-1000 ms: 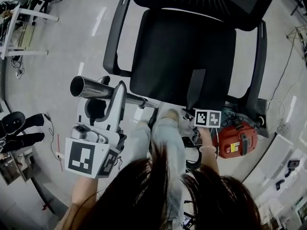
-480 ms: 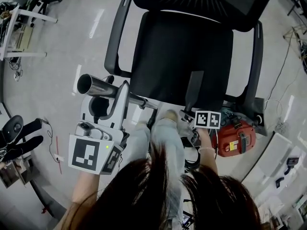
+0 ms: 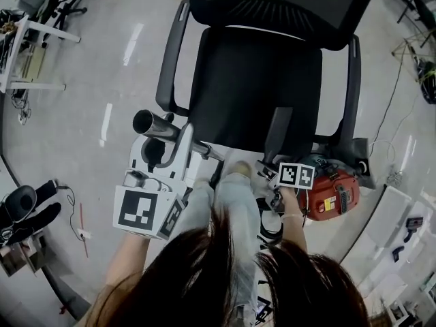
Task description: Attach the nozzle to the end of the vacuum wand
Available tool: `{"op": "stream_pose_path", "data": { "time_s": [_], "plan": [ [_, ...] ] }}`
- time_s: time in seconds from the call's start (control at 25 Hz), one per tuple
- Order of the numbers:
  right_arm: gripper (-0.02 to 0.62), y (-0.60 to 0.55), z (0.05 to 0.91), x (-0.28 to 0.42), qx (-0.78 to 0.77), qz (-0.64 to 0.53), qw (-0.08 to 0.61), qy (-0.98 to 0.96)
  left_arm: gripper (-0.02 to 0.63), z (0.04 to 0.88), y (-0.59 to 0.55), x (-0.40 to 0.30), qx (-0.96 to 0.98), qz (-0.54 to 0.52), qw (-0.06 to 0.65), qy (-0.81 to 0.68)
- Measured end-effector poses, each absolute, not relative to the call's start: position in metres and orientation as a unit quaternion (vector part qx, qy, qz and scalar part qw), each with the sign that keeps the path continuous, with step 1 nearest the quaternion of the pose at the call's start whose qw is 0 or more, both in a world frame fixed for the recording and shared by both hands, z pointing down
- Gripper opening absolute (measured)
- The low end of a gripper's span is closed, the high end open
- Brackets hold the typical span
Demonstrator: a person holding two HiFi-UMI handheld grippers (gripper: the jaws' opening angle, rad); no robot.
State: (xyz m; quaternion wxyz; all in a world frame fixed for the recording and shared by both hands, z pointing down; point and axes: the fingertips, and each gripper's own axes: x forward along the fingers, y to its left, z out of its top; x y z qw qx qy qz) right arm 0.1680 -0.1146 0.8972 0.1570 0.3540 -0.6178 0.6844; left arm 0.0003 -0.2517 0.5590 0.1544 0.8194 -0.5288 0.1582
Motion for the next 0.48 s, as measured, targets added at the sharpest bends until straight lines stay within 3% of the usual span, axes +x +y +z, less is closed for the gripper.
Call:
{"op": "stream_pose_path", "data": {
  "time_s": [0.48],
  "plan": [
    [0.183,-0.101,0.844,0.156,0.383,0.684,0.112,-0.611,0.144,0.547,-0.23,0.005,0.837,0.183,0.144,-0.495]
  ]
}}
